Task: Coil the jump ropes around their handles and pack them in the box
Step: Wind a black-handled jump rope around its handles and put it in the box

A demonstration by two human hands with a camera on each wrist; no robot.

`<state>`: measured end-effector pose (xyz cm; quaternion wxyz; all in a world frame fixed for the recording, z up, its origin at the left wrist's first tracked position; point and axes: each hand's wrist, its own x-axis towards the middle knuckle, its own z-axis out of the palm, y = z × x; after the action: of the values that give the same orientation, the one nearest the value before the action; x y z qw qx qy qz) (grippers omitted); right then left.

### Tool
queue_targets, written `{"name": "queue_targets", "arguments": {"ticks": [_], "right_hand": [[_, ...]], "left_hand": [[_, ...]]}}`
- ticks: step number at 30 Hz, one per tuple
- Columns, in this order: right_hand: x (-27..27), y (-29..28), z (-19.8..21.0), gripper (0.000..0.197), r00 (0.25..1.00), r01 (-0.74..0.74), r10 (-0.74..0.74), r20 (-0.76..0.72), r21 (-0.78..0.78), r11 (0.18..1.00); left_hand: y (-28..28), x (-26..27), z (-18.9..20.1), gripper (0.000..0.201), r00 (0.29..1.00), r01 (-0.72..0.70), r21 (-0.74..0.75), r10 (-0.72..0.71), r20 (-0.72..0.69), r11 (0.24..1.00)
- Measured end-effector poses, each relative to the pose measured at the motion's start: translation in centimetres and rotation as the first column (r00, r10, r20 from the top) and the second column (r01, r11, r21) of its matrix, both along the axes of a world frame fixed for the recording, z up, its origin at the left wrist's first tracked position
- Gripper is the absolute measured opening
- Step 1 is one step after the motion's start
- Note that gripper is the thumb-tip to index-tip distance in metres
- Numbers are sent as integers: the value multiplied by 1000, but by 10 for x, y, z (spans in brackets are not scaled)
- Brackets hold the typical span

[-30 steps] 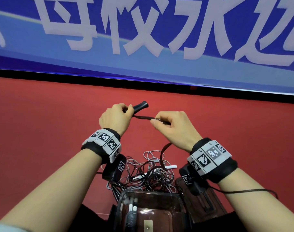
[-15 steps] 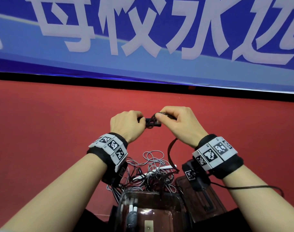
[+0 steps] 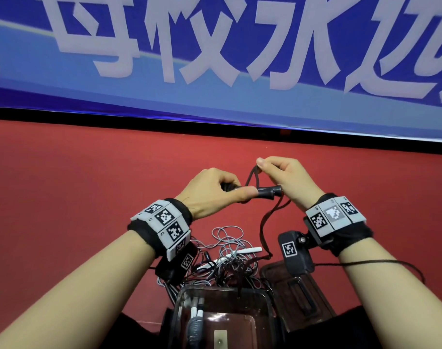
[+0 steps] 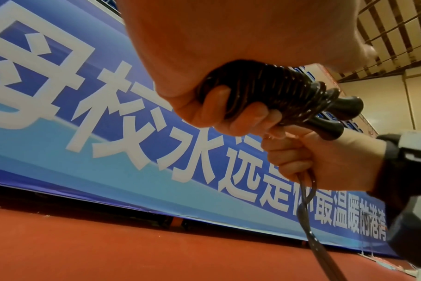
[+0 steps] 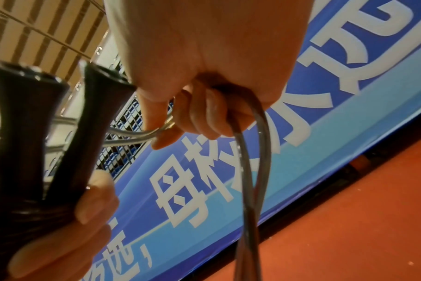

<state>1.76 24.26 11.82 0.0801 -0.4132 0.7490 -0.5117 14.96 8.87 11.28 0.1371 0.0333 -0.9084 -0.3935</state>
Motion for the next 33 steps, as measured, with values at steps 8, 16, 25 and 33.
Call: {"name": "queue_targets", "arguments": {"ticks": [8, 16, 25, 33], "right_hand": [[-13, -7, -25, 40, 993, 18, -20, 120, 16, 1000], [4, -18, -37, 42, 984, 27, -61, 170, 198, 980], [19, -29, -43, 27, 991, 123, -121, -54, 28, 992], [36, -39, -39, 39, 999, 1, -10, 36, 240, 971]], "left_hand": [[0, -3, -3, 36, 998, -22, 11, 22, -62, 1000], [-5, -9, -6, 28, 972, -164, 169, 189, -143, 972], [-16, -10, -8, 26, 951, -195, 379, 269, -151, 905], [-14, -9, -5, 37, 936, -212, 527, 326, -133, 823]]}}
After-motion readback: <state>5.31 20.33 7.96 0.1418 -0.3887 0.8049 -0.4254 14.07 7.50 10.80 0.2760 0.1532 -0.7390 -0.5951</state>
